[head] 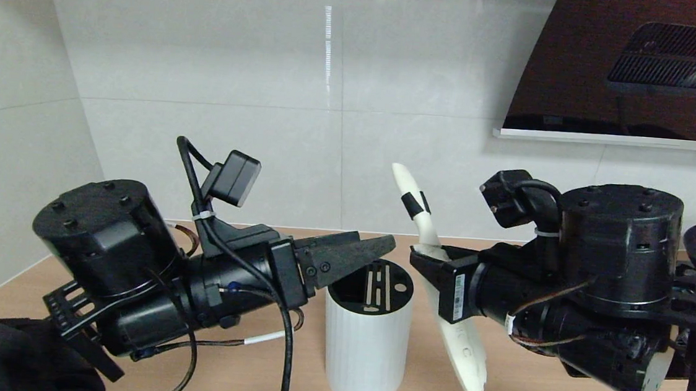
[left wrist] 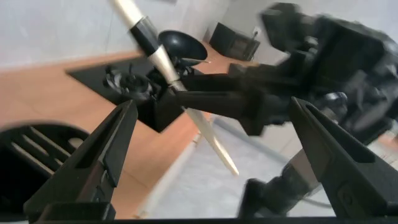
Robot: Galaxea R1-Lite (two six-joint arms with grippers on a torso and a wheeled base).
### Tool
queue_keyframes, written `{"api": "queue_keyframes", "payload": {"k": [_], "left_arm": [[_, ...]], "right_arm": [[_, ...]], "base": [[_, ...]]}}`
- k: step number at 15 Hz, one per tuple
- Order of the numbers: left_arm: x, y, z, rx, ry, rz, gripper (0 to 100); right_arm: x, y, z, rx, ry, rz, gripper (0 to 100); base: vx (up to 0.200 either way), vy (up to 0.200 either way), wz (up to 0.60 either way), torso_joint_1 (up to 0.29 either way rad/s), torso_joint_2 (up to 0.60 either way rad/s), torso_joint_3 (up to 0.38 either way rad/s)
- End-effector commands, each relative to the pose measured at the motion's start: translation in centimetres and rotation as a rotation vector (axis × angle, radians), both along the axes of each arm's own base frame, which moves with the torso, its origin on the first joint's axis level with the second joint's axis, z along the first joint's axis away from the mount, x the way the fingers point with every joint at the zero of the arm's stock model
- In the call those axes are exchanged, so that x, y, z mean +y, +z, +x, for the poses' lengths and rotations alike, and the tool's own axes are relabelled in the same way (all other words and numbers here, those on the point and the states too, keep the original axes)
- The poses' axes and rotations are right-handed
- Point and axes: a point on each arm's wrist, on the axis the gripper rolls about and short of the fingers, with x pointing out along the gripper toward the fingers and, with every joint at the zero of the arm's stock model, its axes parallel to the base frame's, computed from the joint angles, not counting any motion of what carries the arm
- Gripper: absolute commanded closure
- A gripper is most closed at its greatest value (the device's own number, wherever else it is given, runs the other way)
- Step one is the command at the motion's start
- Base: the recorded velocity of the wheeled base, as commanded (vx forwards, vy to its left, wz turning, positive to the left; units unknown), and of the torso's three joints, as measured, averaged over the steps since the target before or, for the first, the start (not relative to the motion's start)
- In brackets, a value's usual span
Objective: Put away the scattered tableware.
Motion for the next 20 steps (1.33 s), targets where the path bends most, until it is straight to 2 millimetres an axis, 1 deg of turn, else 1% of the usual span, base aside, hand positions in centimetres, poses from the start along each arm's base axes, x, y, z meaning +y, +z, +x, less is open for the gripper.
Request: {"api": "queue_keyframes", "payload": {"k": [1,4,10,12,20], "left_arm": [[-0.7,0.0,0.8,0.026,0.028,-0.023,0],[-1.2,-0.6,1.2,0.052,0.045,-0.022,0],[-1.4,-0.6,1.6,0.052,0.072,-0.027,0],[-1.5,-0.9,1.7,0.060,0.075,-0.023,0],[-1.6,-1.0,1.8,0.075,0.074,-0.028,0]], "right_arm": [[1.2,-0.2,-0.9,-0.007,0.046,0.007,100],[1.8,-0.2,-1.7,-0.012,0.079,0.018,100],[2.5,-0.7,-3.2,-0.005,0.120,-0.002,100],[2.8,-0.8,-3.7,-0.002,0.140,-0.003,100],[3.0,-1.0,-4.1,0.000,0.158,-0.009,100]], "base": [[0.000,0.000,0.00,0.000,0.00,0.000],[0.000,0.000,0.00,0.000,0.00,0.000],[0.000,0.000,0.00,0.000,0.00,0.000],[0.000,0.000,0.00,0.000,0.00,0.000],[0.000,0.000,0.00,0.000,0.00,0.000]]}}
